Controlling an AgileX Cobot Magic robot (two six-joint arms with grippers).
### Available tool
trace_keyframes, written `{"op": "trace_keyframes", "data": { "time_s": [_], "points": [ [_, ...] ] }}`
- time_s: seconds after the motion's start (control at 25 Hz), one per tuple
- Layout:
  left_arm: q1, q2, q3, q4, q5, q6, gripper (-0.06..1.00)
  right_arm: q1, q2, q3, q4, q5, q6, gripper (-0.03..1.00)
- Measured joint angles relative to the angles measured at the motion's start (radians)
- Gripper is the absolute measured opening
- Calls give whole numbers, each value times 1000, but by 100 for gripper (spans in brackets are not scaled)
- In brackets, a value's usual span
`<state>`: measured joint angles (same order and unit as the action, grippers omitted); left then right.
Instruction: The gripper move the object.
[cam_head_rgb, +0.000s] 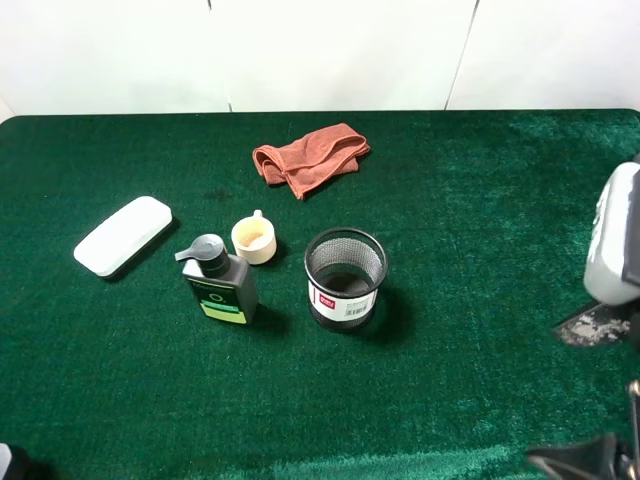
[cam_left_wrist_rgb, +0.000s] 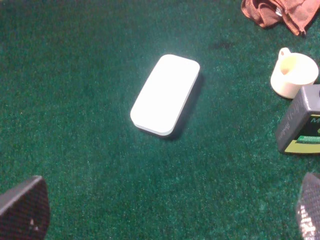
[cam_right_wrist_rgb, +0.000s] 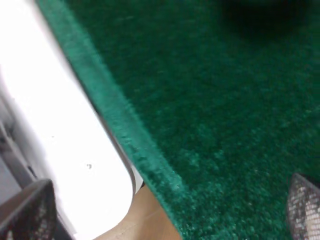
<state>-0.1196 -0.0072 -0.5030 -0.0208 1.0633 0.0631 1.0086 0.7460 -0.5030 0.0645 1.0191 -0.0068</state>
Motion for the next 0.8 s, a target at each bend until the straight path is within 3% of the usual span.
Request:
{"op": "trace_keyframes", "data": {
  "time_s": [0.16,0.64,0.8],
  "points": [
    [0,0,0,0,0,0,99,-115,-26,0,-5,-1,7,69],
    [0,0,0,0,0,0,99,-643,-291,0,-55,1,56,69],
    [0,0,0,0,0,0,99,-765,-367,0,-58,1,57,69]
  ]
}}
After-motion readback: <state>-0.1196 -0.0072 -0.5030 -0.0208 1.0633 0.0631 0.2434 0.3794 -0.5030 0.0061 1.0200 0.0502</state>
